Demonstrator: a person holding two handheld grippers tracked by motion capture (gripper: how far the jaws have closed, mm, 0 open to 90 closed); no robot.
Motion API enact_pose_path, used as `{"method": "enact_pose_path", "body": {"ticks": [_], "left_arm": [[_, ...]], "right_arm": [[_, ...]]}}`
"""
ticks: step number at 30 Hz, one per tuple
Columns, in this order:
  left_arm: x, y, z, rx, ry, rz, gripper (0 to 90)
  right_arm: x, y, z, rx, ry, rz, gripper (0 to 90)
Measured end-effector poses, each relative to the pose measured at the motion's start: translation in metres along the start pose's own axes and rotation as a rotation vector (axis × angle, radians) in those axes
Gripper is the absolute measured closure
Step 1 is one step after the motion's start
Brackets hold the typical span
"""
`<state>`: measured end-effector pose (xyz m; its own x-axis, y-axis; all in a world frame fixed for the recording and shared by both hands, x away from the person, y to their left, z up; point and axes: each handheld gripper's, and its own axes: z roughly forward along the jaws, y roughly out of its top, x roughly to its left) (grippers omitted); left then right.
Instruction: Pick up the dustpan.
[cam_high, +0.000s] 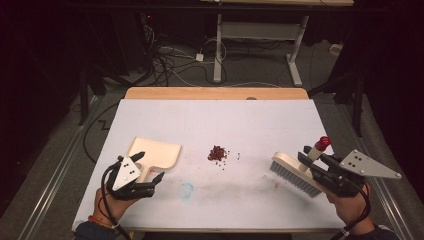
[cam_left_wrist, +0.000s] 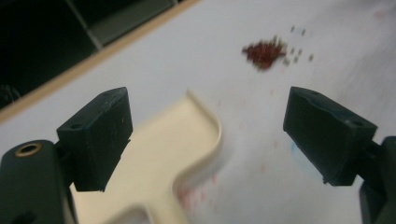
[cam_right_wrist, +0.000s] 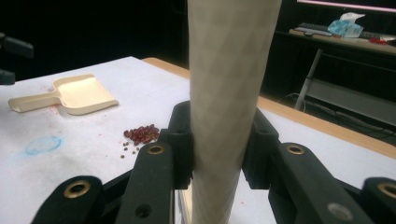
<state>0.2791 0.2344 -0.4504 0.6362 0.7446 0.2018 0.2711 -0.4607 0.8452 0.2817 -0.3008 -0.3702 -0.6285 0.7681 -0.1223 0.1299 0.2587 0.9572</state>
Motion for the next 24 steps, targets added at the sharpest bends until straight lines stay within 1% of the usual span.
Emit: {"method": "enact_pose_path", "body": {"ticks": [1,2,3,4,5,7,8,9,10,12,13,14,15,16,17,18,19,20,21,22,23,24], "left_arm": [[0.000,0.000,0.000,0.000,0.000,0.000,15.3],[-0.001,-0.010,-0.002,0.038,0.017,-0.006,15.4],[-0.002,-0.014,-0.003,0.048,0.008,-0.035,15.4],[-0.002,-0.014,-0.003,0.048,0.008,-0.035,15.4],[-0.004,-0.017,-0.004,0.088,0.017,-0.041,15.6],[-0.004,-0.019,-0.007,0.090,0.028,-0.055,15.8],[-0.004,-0.019,-0.007,0.090,0.028,-0.055,16.5],[-0.003,-0.020,-0.008,0.095,0.029,-0.074,16.5],[-0.002,-0.021,-0.011,0.122,0.030,-0.105,16.6],[-0.001,-0.021,-0.014,0.133,0.040,-0.132,16.6],[0.001,-0.020,-0.015,0.150,0.050,-0.145,16.7],[0.004,-0.016,-0.014,0.194,0.066,-0.154,17.2],[0.009,-0.011,-0.013,0.243,0.086,-0.174,18.5],[0.016,-0.007,-0.011,0.270,0.096,-0.221,20.1],[0.022,-0.004,-0.009,0.277,0.072,-0.274,20.8],[0.027,-0.002,-0.006,0.284,0.053,-0.306,20.8],[0.031,-0.002,-0.002,0.297,0.059,-0.320,20.6],[0.033,-0.003,0.004,0.322,0.060,-0.330,21.0],[0.035,-0.005,0.011,0.347,0.052,-0.343,21.0],[0.035,-0.008,0.017,0.363,0.040,-0.356,20.8],[0.035,-0.008,0.017,0.363,0.040,-0.356,20.7],[0.036,-0.012,0.024,0.375,0.015,-0.374,20.7]], "right_arm": [[0.000,-0.001,0.001,0.005,0.002,0.002,69.7],[0.000,-0.001,0.001,0.007,0.001,0.003,69.7],[0.000,-0.002,0.001,0.009,0.001,0.002,69.7],[0.000,-0.002,0.002,0.008,0.003,-0.003,69.7],[0.000,-0.002,0.002,0.007,0.004,-0.004,69.7],[0.001,-0.001,0.003,0.008,0.006,-0.009,69.7],[0.001,-0.001,0.004,0.009,0.006,-0.012,69.7],[0.001,0.000,0.004,0.008,0.004,-0.017,69.7],[0.002,0.001,0.005,0.008,0.002,-0.017,69.7],[0.003,0.002,0.006,0.006,0.008,-0.028,69.6],[0.003,0.002,0.006,0.004,0.009,-0.028,69.6],[0.002,0.002,0.008,0.001,0.016,-0.025,69.6],[0.001,0.002,0.009,0.000,0.024,-0.013,69.6],[0.000,0.002,0.011,0.002,0.029,-0.003,69.6],[-0.001,0.002,0.012,0.006,0.028,0.003,69.6],[-0.002,0.001,0.014,0.011,0.025,0.004,69.6],[-0.002,0.001,0.015,0.014,0.020,0.000,69.6],[-0.002,0.001,0.016,0.014,0.018,0.000,69.6],[-0.002,0.001,0.017,0.015,0.020,-0.002,69.6],[-0.002,0.001,0.018,0.018,0.021,-0.001,69.6],[-0.001,0.001,0.018,0.022,0.021,-0.001,69.5],[-0.001,0.000,0.019,0.028,0.021,-0.003,69.6]]}}
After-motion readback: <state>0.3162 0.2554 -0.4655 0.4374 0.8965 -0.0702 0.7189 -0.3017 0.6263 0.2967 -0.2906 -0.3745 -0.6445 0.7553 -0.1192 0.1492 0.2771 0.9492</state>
